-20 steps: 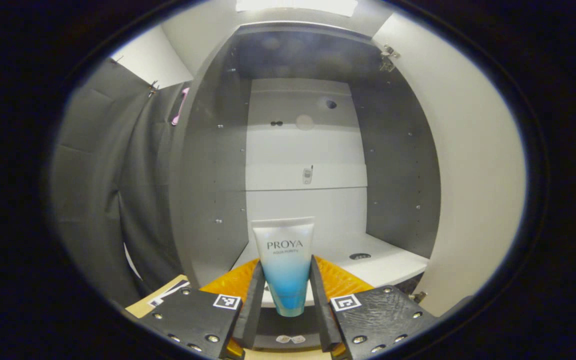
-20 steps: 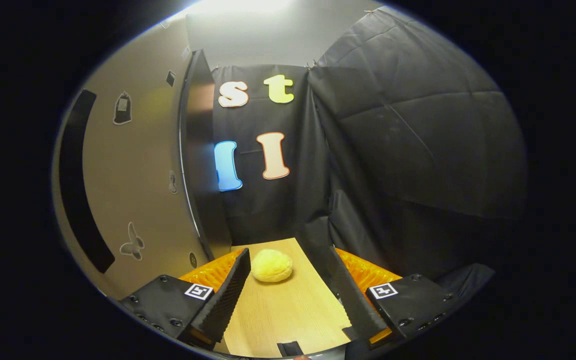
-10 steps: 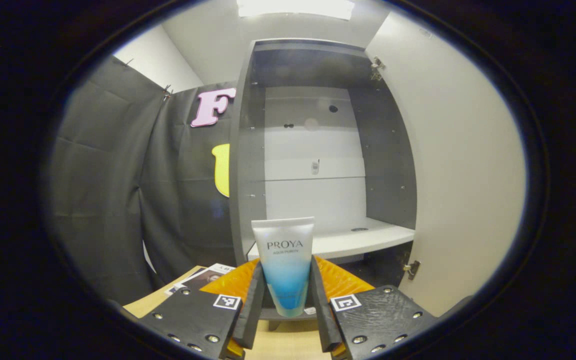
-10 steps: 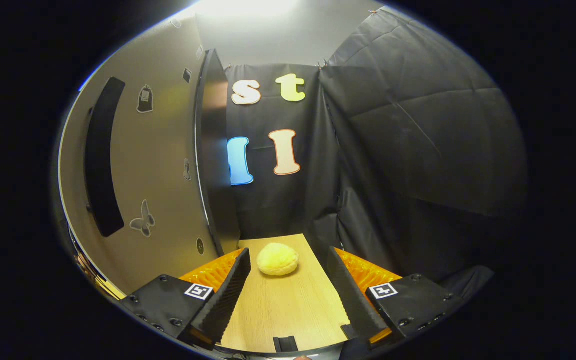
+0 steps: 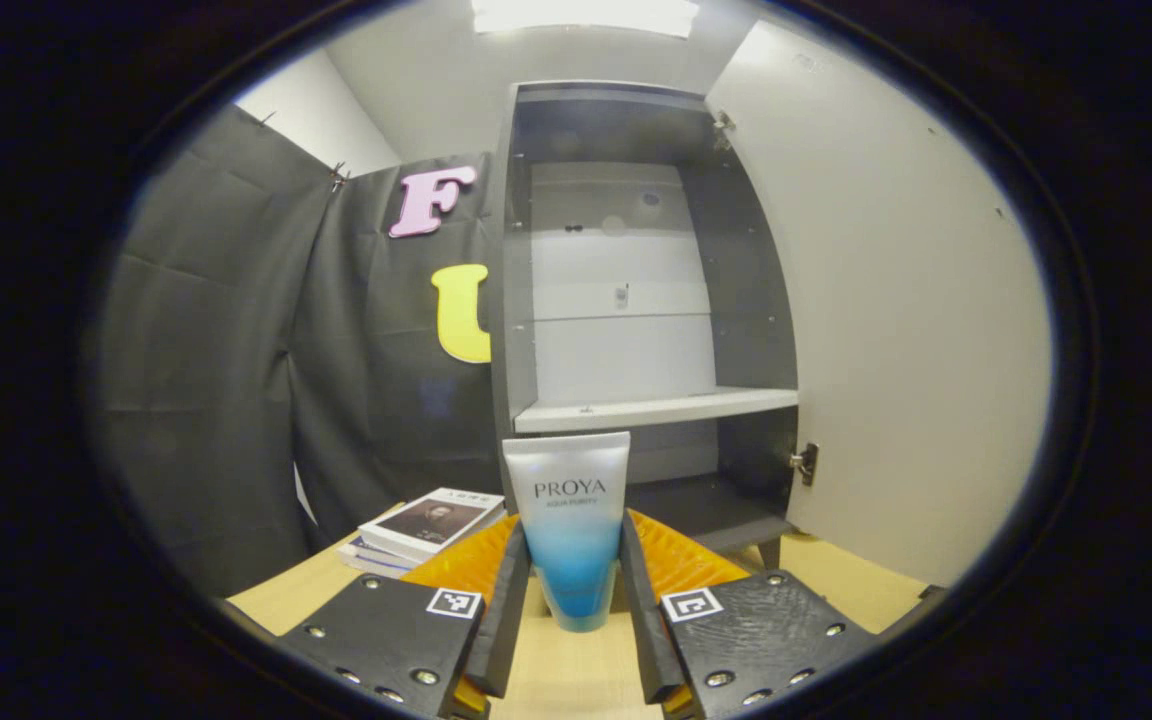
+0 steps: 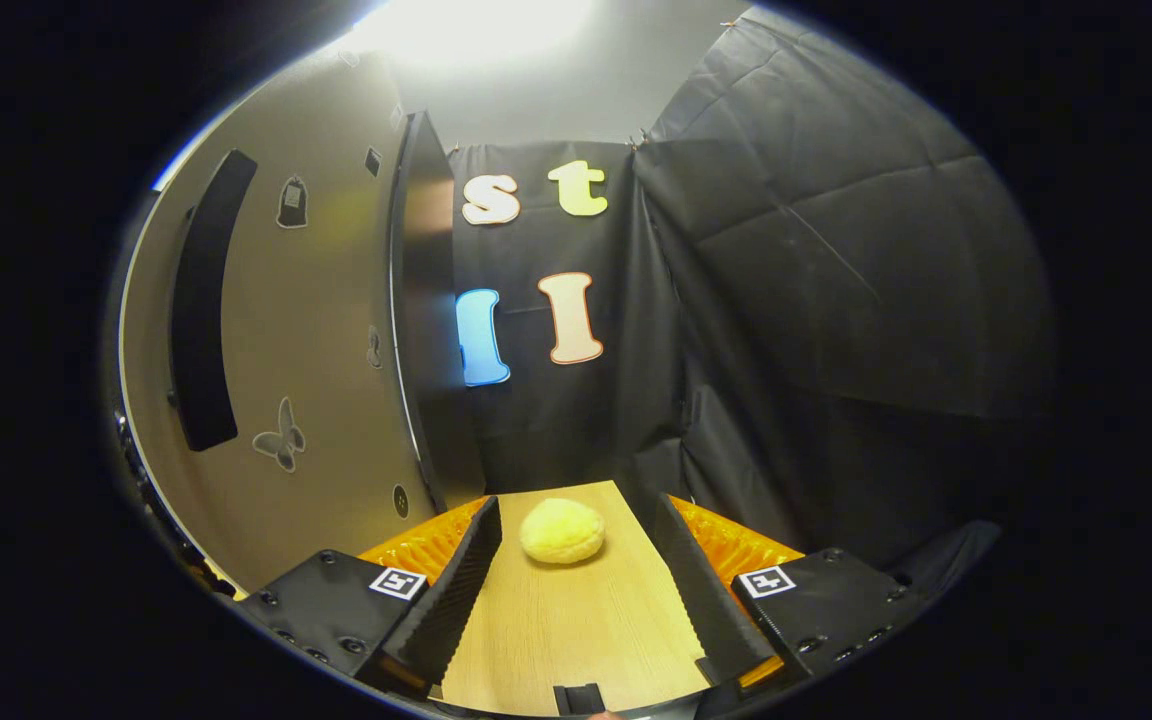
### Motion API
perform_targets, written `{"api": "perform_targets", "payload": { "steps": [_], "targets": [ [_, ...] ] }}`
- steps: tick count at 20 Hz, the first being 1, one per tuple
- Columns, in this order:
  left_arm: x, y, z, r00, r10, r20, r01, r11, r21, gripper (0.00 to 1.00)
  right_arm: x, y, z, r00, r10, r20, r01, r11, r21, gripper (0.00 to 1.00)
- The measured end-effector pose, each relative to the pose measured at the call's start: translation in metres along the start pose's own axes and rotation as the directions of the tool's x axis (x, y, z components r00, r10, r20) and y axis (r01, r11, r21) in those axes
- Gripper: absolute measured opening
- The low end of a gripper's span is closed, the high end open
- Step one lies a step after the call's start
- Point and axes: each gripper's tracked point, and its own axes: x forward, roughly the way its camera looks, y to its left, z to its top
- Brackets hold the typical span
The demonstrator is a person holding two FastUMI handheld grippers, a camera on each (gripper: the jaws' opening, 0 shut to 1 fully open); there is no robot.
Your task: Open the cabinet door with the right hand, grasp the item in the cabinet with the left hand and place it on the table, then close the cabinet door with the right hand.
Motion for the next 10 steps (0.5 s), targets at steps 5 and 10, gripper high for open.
{"api": "perform_targets", "payload": {
  "steps": [5,10],
  "targets": [
    [-0.026,0.009,-0.060,0.998,0.010,-0.067,-0.011,1.000,-0.008,0.48,0.007,-0.004,0.000,1.000,-0.017,-0.007,0.017,1.000,-0.024,0.98],
    [-0.047,0.012,-0.109,0.992,0.023,-0.124,-0.024,1.000,-0.012,0.48,0.013,0.002,-0.007,1.000,-0.014,-0.025,0.013,0.999,-0.045,0.97]
  ]
}}
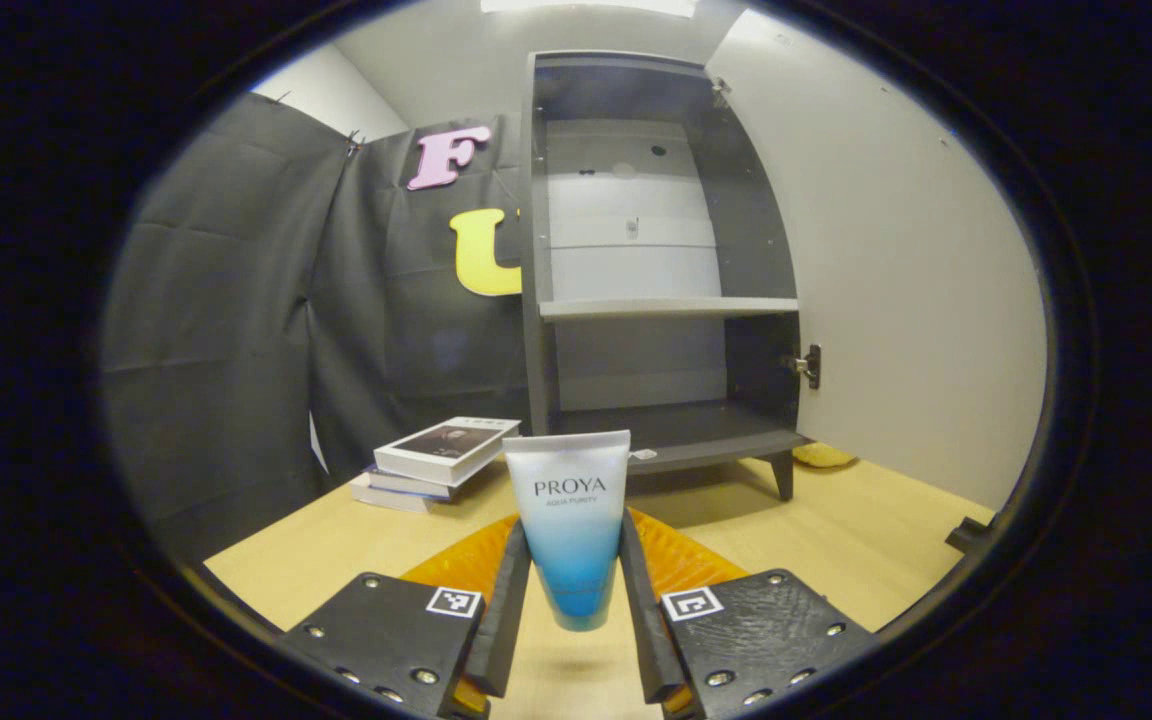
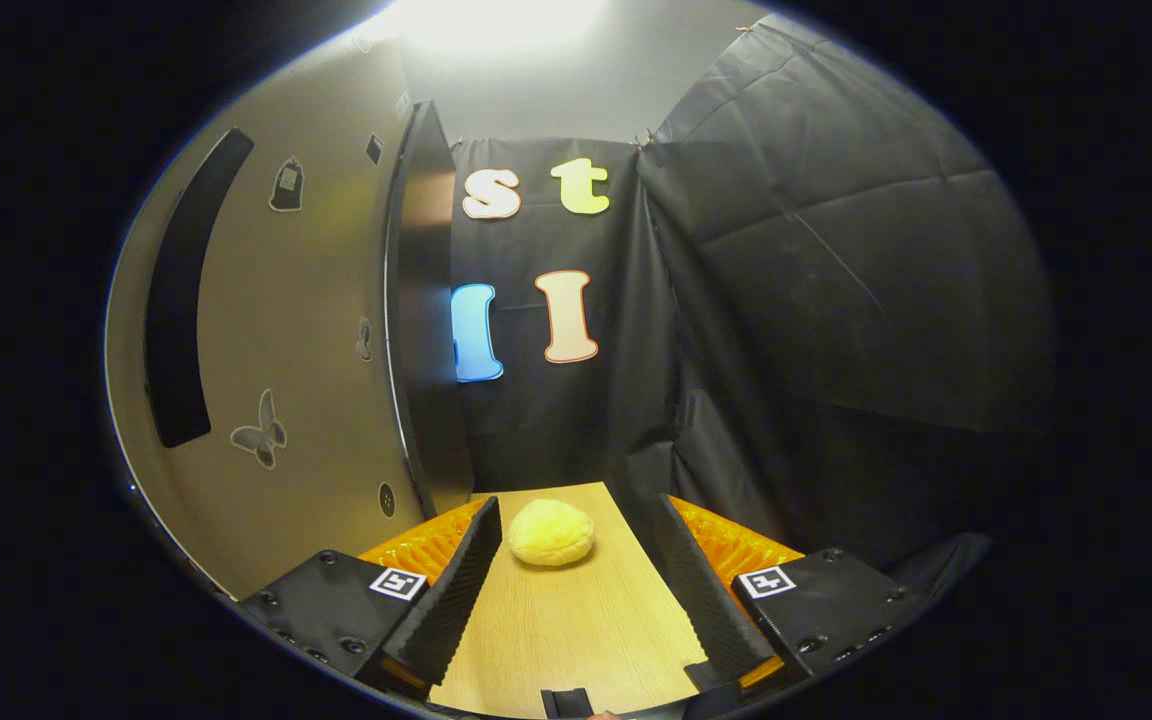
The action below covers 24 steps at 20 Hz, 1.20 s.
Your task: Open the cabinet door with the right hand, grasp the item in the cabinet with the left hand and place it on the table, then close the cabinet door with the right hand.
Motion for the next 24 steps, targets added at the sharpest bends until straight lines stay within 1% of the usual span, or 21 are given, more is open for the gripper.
{"api": "perform_targets", "payload": {
  "steps": [6,7,8,9,10,11,12,13,14,15,16,17,18,20,21,22,23,24],
  "targets": [
    [0.003,-0.005,-0.053,0.997,0.001,-0.072,-0.001,1.000,-0.006,0.48,0.006,0.012,-0.012,0.999,0.021,-0.034,-0.022,1.000,-0.017,0.97],
    [0.004,-0.006,-0.059,0.997,0.003,-0.081,-0.004,1.000,-0.008,0.48,0.006,0.014,-0.013,0.999,0.023,-0.037,-0.024,0.999,-0.023,0.97],
    [0.005,-0.006,-0.063,0.996,0.004,-0.085,-0.005,1.000,-0.013,0.51,0.007,0.016,-0.014,0.999,0.024,-0.041,-0.025,0.999,-0.026,0.97],
    [0.005,-0.008,-0.068,0.996,0.004,-0.089,-0.005,1.000,-0.020,0.51,0.007,0.017,-0.015,0.999,0.025,-0.045,-0.026,0.999,-0.028,0.98],
    [0.006,-0.009,-0.072,0.995,0.005,-0.096,-0.008,1.000,-0.026,0.54,0.006,0.017,-0.016,0.999,0.023,-0.047,-0.025,0.999,-0.031,0.98],
    [0.004,-0.009,-0.076,0.995,0.008,-0.104,-0.012,0.999,-0.033,0.51,0.006,0.017,-0.016,0.999,0.022,-0.049,-0.023,0.999,-0.035,0.93],
    [0.004,-0.010,-0.080,0.994,0.007,-0.111,-0.012,0.999,-0.042,0.48,0.007,0.017,-0.015,0.999,0.020,-0.048,-0.022,0.999,-0.037,0.98],
    [0.001,-0.011,-0.083,0.993,0.007,-0.117,-0.012,0.999,-0.048,0.48,0.007,0.018,-0.014,0.999,0.021,-0.049,-0.022,0.999,-0.038,0.97],
    [-0.002,-0.011,-0.085,0.993,0.008,-0.114,-0.014,0.998,-0.053,0.52,0.007,0.020,-0.015,0.999,0.023,-0.049,-0.025,0.999,-0.037,0.98],
    [-0.004,-0.011,-0.087,0.993,0.009,-0.119,-0.016,0.998,-0.055,0.49,0.008,0.021,-0.015,0.998,0.026,-0.051,-0.028,0.999,-0.038,0.97],
    [-0.004,-0.011,-0.090,0.992,0.011,-0.124,-0.018,0.998,-0.056,0.52,0.008,0.023,-0.016,0.998,0.029,-0.052,-0.031,0.999,-0.039,0.98],
    [-0.007,-0.012,-0.093,0.991,0.014,-0.134,-0.022,0.998,-0.056,0.48,0.009,0.024,-0.016,0.998,0.031,-0.052,-0.034,0.999,-0.041,0.97],
    [-0.011,-0.012,-0.097,0.989,0.016,-0.144,-0.025,0.998,-0.060,0.53,0.009,0.026,-0.018,0.998,0.034,-0.053,-0.036,0.998,-0.041,0.97],
    [-0.016,-0.012,-0.102,0.988,0.024,-0.154,-0.034,0.997,-0.066,0.53,0.010,0.030,-0.020,0.997,0.043,-0.060,-0.045,0.998,-0.042,0.97],
    [-0.018,-0.012,-0.103,0.987,0.027,-0.157,-0.037,0.997,-0.064,0.49,0.010,0.030,-0.021,0.997,0.043,-0.064,-0.046,0.998,-0.043,0.97],
    [-0.023,-0.013,-0.102,0.988,0.029,-0.151,-0.038,0.998,-0.057,0.48,0.010,0.030,-0.022,0.997,0.043,-0.064,-0.046,0.998,-0.044,0.98],
    [-0.024,-0.014,-0.102,0.988,0.026,-0.153,-0.035,0.998,-0.053,0.49,0.010,0.030,-0.022,0.997,0.044,-0.065,-0.047,0.998,-0.044,0.97],
    [-0.026,-0.015,-0.103,0.988,0.024,-0.154,-0.032,0.998,-0.052,0.53,0.010,0.030,-0.023,0.997,0.043,-0.065,-0.046,0.998,-0.044,0.97]
  ]
}}
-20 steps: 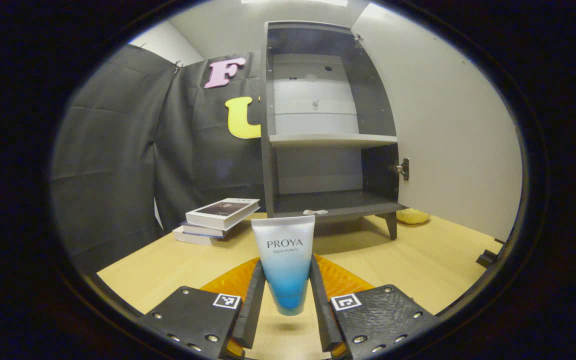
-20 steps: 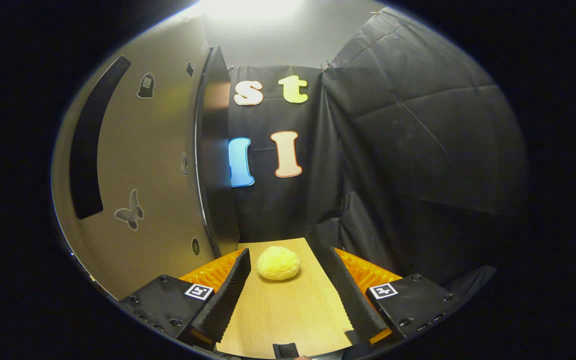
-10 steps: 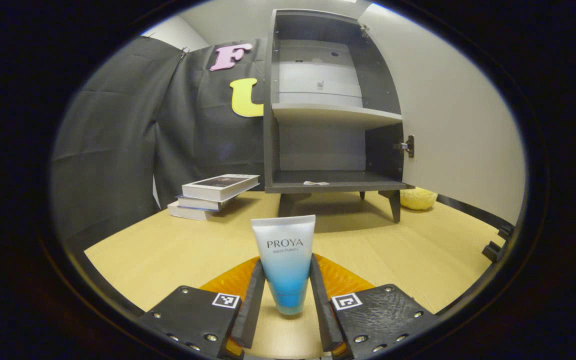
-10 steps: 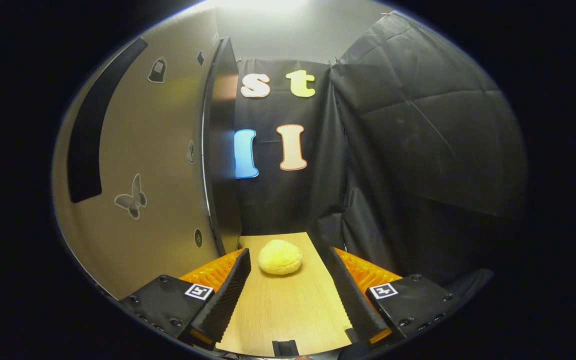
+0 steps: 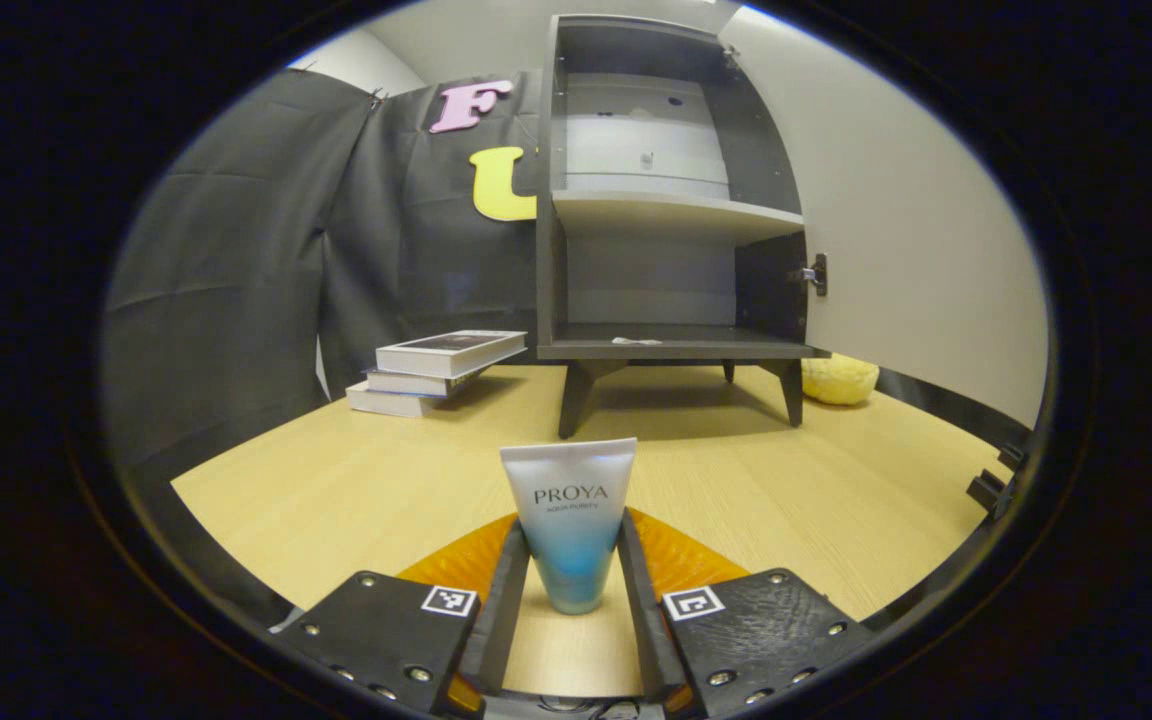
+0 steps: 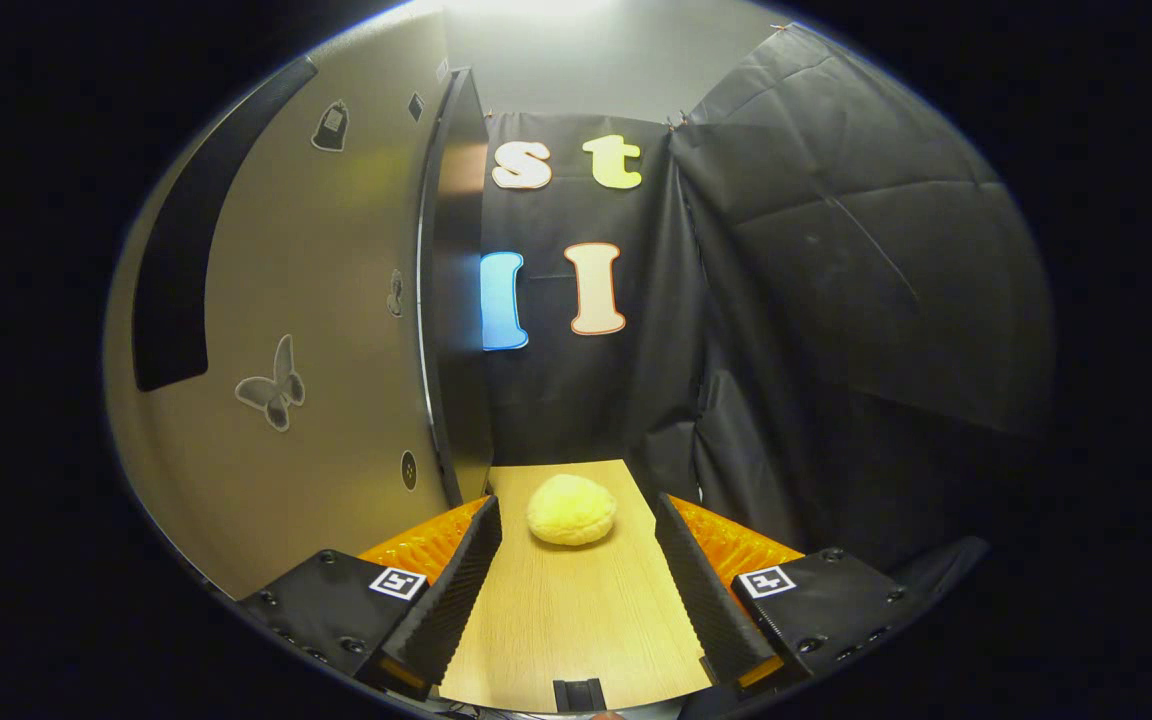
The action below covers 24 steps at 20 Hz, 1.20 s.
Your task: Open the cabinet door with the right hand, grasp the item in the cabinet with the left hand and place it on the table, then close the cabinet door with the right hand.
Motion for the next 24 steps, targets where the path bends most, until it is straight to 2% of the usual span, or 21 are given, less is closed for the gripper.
{"api": "perform_targets", "payload": {
  "steps": [1,2,3,4,5,8,9,11,13,14,15,16,19,20,21,24],
  "targets": [
    [-0.001,-0.001,0.001,1.000,-0.004,-0.002,0.004,1.000,0.000,0.58,-0.001,0.000,0.000,1.000,-0.001,-0.001,0.001,1.000,0.001,0.97],
    [-0.002,-0.001,0.001,1.000,-0.002,-0.007,0.002,1.000,0.002,0.58,-0.001,0.000,-0.001,1.000,-0.001,-0.003,0.001,1.000,0.002,0.97],
    [-0.004,-0.002,0.001,1.000,-0.003,-0.009,0.003,1.000,0.001,0.54,-0.001,0.000,-0.001,1.000,-0.002,-0.004,0.002,1.000,0.004,0.97],
    [-0.005,-0.002,0.001,1.000,-0.004,-0.010,0.004,1.000,-0.001,0.58,-0.001,0.000,-0.001,1.000,-0.001,-0.004,0.001,1.000,0.005,0.93],
    [-0.008,-0.003,0.001,1.000,-0.007,-0.013,0.007,1.000,-0.002,0.58,-0.002,-0.001,-0.001,1.000,-0.001,-0.006,0.001,1.000,0.004,0.97],
    [-0.012,-0.007,-0.001,0.999,-0.009,-0.031,0.009,1.000,-0.004,0.79,-0.004,-0.001,-0.002,1.000,-0.005,-0.007,0.005,1.000,0.002,0.97],
    [-0.016,-0.008,-0.002,0.999,-0.008,-0.038,0.008,1.000,-0.005,0.76,-0.005,-0.001,-0.001,1.000,-0.004,-0.006,0.004,1.000,0.004,0.97],
    [-0.021,-0.003,0.005,0.999,0.006,-0.039,-0.006,1.000,0.003,0.85,-0.008,0.000,0.002,1.000,-0.001,-0.003,0.001,1.000,0.008,0.97],
    [-0.031,-0.002,0.028,1.000,0.016,-0.015,-0.016,1.000,0.013,0.85,-0.011,0.000,0.008,1.000,0.004,0.007,-0.005,1.000,0.013,0.97],
    [-0.036,0.000,0.043,1.000,0.018,-0.001,-0.018,1.000,0.015,0.85,-0.012,-0.001,0.012,1.000,0.006,0.016,-0.006,1.000,0.016,0.93],
    [-0.043,0.000,0.058,1.000,0.025,0.012,-0.025,0.999,0.019,0.85,-0.013,-0.001,0.017,1.000,0.010,0.022,-0.011,1.000,0.019,0.97],
    [-0.049,0.001,0.072,0.999,0.034,0.022,-0.035,0.999,0.023,0.82,-0.014,-0.002,0.021,0.999,0.015,0.029,-0.016,1.000,0.027,0.97],
    [-0.068,0.017,0.132,0.995,0.071,0.071,-0.074,0.997,0.038,0.85,-0.016,-0.003,0.040,0.998,0.027,0.051,-0.029,0.998,0.052,0.97],
    [-0.073,0.022,0.150,0.993,0.084,0.087,-0.087,0.996,0.035,0.85,-0.015,-0.003,0.044,0.998,0.028,0.056,-0.031,0.998,0.054,0.93],
    [-0.077,0.029,0.168,0.990,0.100,0.096,-0.104,0.994,0.032,0.84,-0.017,-0.003,0.049,0.998,0.030,0.058,-0.034,0.998,0.055,0.97],
    [-0.088,0.054,0.218,0.982,0.144,0.119,-0.148,0.988,0.030,0.82,-0.020,-0.001,0.066,0.996,0.034,0.082,-0.039,0.998,0.049,0.97]
  ]
}}
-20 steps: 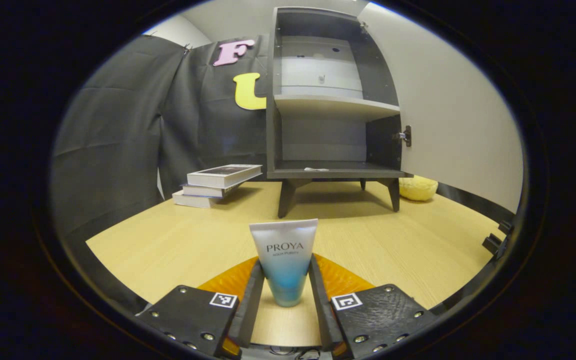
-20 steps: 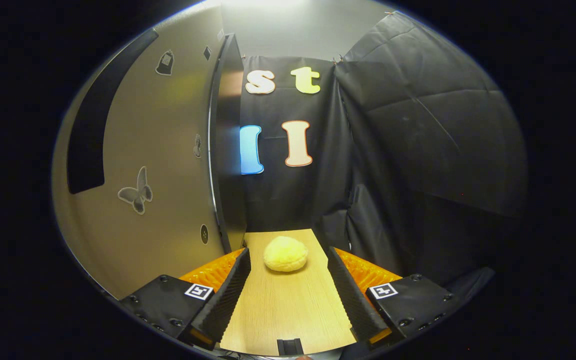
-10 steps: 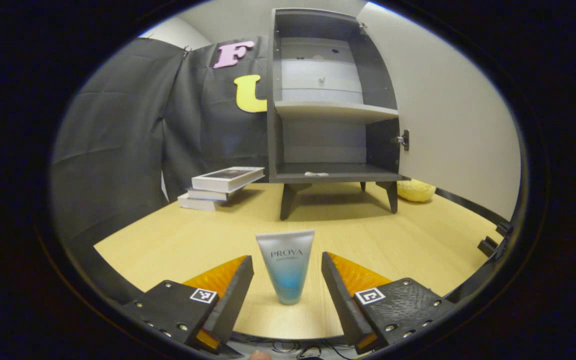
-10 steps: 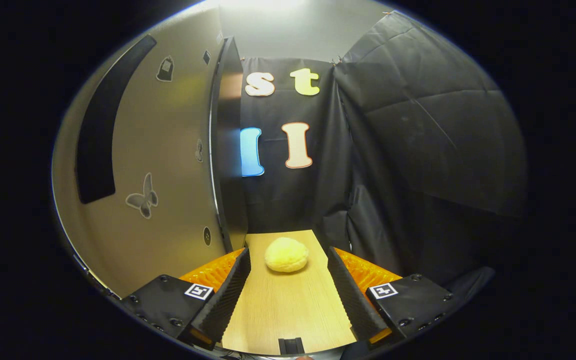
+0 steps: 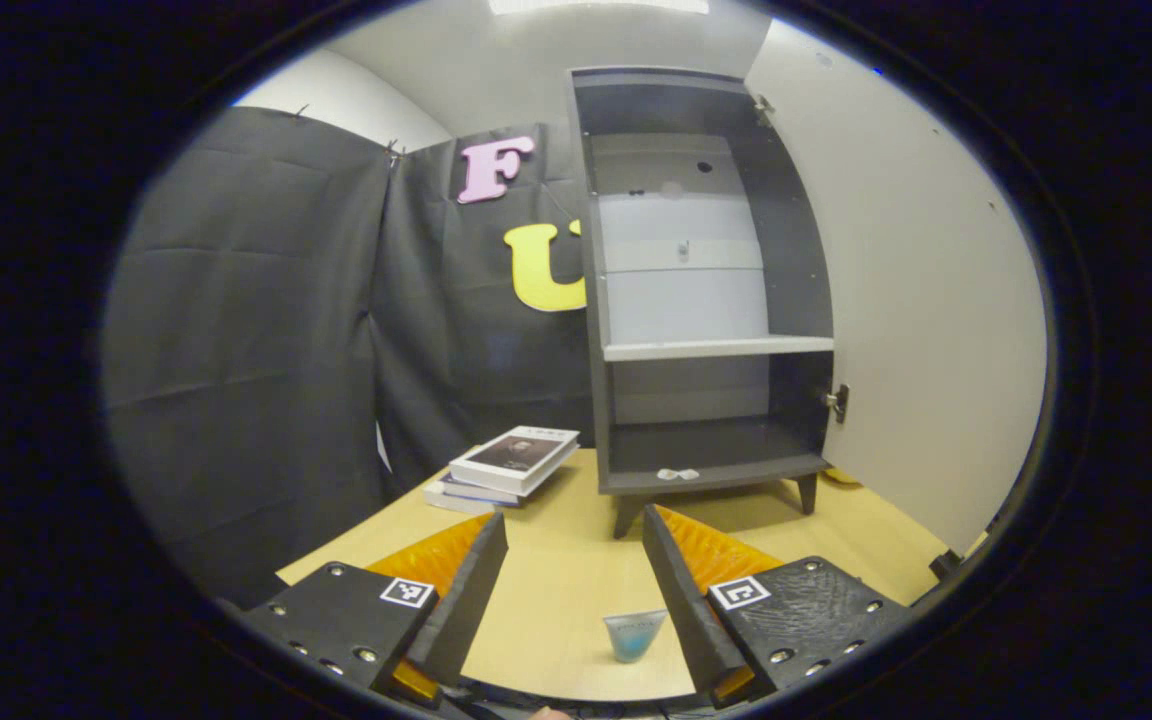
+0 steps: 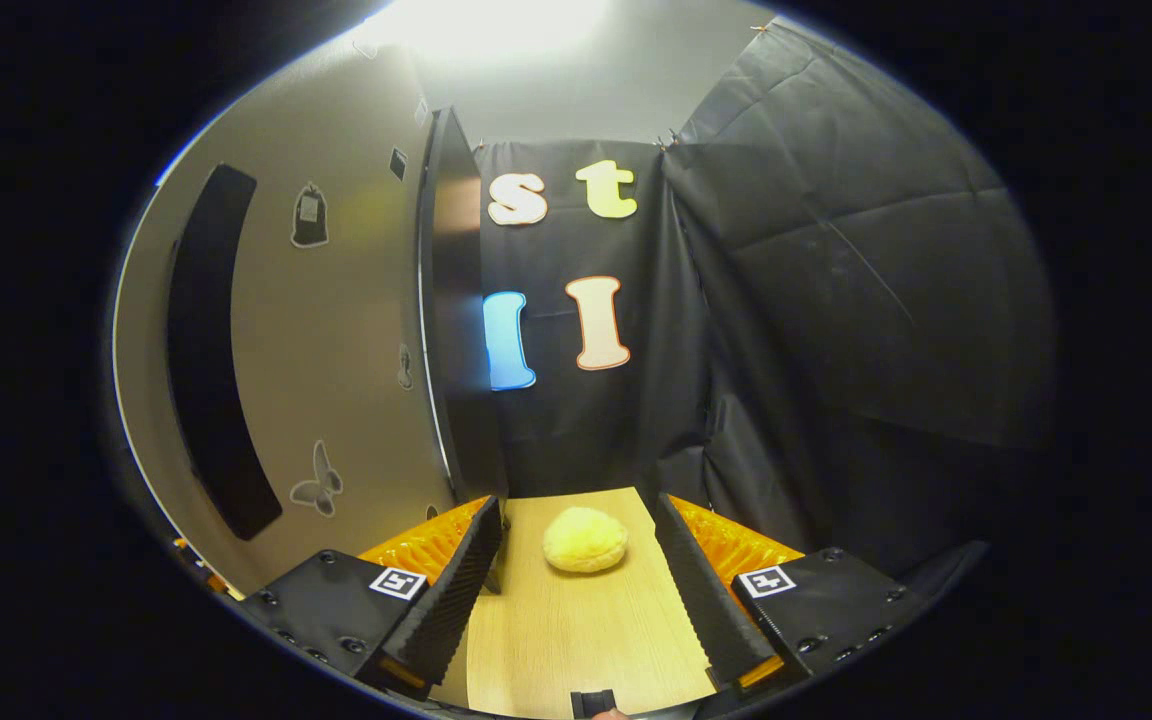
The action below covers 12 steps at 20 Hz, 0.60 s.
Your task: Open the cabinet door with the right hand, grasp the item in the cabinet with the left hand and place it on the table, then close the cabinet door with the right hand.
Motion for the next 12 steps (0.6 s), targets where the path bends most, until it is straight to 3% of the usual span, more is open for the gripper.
{"api": "perform_targets", "payload": {
  "steps": [6,7,8,12],
  "targets": [
    [0.011,0.052,0.058,1.000,0.016,-0.003,-0.016,0.995,-0.097,0.84,-0.017,0.013,0.021,0.999,-0.022,0.028,0.022,0.999,0.023,0.97],
    [0.013,0.062,0.066,1.000,0.020,-0.005,-0.020,0.994,-0.108,0.82,-0.021,0.017,0.024,0.999,-0.025,0.031,0.024,1.000,0.018,0.93],
    [0.015,0.070,0.074,1.000,0.017,0.010,-0.016,0.993,-0.115,0.82,-0.025,0.017,0.027,0.998,-0.042,0.035,0.042,0.999,0.006,0.98],
    [0.018,0.093,0.099,0.998,-0.006,0.057,0.013,0.994,-0.110,0.82,-0.039,0.025,0.042,0.995,-0.080,0.061,0.080,0.997,-0.007,0.98]
  ]
}}
